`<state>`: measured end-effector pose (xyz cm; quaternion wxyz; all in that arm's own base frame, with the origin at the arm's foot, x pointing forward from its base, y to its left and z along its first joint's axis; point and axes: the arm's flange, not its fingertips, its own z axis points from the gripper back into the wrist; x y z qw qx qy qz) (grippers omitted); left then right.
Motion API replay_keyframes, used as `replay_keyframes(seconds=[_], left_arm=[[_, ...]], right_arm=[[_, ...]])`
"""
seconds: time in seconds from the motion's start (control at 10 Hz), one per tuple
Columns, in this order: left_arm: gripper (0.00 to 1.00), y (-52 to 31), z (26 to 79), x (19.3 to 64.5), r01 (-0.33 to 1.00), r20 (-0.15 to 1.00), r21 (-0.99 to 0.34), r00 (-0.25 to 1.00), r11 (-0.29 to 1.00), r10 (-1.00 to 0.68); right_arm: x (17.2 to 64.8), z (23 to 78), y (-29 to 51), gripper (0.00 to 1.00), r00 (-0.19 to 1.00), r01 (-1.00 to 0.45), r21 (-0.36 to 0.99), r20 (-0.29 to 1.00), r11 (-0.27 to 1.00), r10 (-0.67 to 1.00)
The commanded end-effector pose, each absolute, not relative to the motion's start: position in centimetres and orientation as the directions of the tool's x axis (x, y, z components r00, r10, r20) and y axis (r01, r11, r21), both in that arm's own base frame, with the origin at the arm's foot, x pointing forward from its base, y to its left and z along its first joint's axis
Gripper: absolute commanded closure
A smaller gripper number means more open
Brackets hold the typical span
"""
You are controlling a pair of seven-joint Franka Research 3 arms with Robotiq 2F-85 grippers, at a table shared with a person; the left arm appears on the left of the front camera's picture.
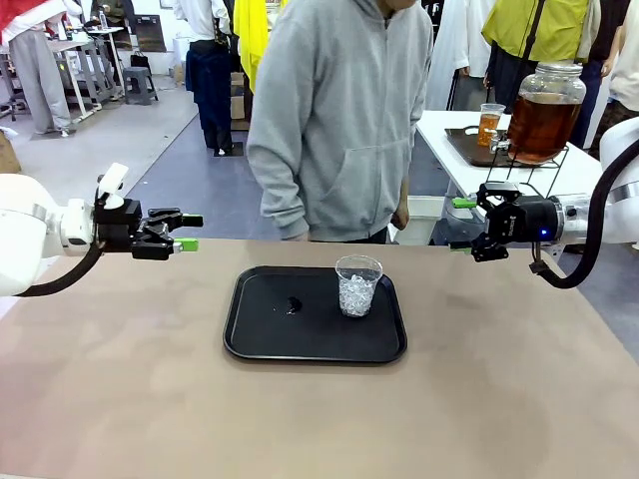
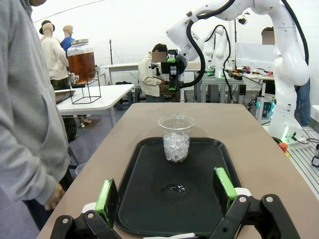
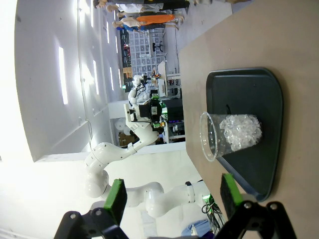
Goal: Pour the drink into the iced cup.
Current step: Pick up the iced cup indicated by the human and present it to them.
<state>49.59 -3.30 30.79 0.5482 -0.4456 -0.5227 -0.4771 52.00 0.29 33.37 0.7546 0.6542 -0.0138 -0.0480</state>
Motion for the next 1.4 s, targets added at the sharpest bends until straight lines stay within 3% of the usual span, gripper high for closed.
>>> replay_keyframes(seconds=[0.0,1.3], left_arm=[[0.0,-3.49,30.97,49.69,0.988,0.999,0.013,-0.005,0.155,-0.053],[0.0,-3.49,30.97,49.69,0.988,0.999,0.013,-0.005,0.155,-0.053]], right_arm=[[52.05,33.51,0.28,0.0,0.995,0.052,0.989,-0.039,0.138,-0.091],[52.05,33.51,0.28,0.0,0.995,0.052,0.989,-0.039,0.138,-0.091]])
